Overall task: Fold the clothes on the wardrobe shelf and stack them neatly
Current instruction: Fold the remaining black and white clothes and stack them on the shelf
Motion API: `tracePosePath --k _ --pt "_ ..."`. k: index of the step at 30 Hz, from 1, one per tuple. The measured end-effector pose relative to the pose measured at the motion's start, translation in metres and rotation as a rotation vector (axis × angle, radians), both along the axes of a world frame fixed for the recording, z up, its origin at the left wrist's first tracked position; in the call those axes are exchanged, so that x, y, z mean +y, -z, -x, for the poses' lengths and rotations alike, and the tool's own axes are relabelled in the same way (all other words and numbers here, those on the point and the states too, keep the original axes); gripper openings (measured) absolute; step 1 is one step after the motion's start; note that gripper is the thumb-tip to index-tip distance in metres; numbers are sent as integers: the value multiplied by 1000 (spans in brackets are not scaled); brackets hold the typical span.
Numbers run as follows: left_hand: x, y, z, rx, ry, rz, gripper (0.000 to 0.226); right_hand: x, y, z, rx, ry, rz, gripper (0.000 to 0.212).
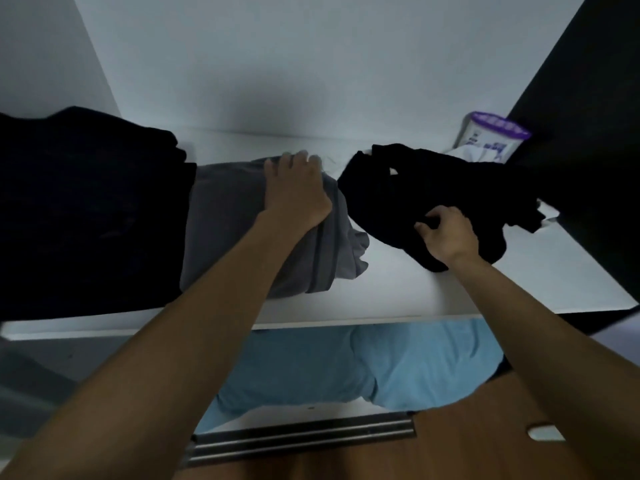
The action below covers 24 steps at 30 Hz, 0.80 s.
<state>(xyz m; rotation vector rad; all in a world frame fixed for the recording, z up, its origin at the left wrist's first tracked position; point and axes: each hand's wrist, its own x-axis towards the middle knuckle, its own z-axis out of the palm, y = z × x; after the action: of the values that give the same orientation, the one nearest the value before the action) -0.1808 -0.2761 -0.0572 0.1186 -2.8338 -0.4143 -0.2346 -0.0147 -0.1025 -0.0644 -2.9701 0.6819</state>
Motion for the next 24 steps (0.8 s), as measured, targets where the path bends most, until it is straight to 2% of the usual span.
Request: tracePosePath --k 1,3,5,7,9,10,11,12,13,14,16,17,19,21,23,24 --pt "11 -5 -1 82 48 -29 48 2 -2 2 12 0 46 27" --pt "34 -16 -4 128 119 -160 33 10 -8 5 17 11 190 9" --pt "55 -24 -4 22 114 -337 14 21 -22 4 94 6 451 20" --pt "76 -31 -5 -285 77 -703 37 36 -46 -8 160 -75 779 32" --pt "94 -34 -3 -584 43 -1088 70 51 -70 -27 101 -291 959 34" --pt "105 -35 -2 -663 58 -1252 82 58 -77 -40 40 -416 954 34" --pt "117 -33 0 -695 82 -1406 86 63 -79 -53 -31 -533 902 35" --pt "130 -31 1 -685 118 -1529 77 69 -76 -65 -108 -629 826 37" --pt "145 -30 0 -627 127 -1590 59 76 -70 -76 -184 -700 723 36" --pt "162 -29 -2 -548 92 -1568 43 84 -63 -86 -249 -748 607 31" --pt "191 -27 -6 -377 -16 -1453 40 103 -52 -96 -288 -773 431 18" --pt "203 -27 -9 -315 -35 -1429 41 115 -49 -95 -267 -745 432 13" --pt "219 -29 -17 -239 -48 -1456 29 141 -45 -86 -184 -550 597 14" --pt "224 -32 -27 -230 -65 -1507 16 164 -39 -72 -104 -247 823 16" --pt "224 -33 -42 -269 -59 -1496 26 180 -34 -56 -222 -28 1030 15" --pt "224 -33 -51 -292 -48 -1484 35 184 -32 -48 -344 26 1145 29"
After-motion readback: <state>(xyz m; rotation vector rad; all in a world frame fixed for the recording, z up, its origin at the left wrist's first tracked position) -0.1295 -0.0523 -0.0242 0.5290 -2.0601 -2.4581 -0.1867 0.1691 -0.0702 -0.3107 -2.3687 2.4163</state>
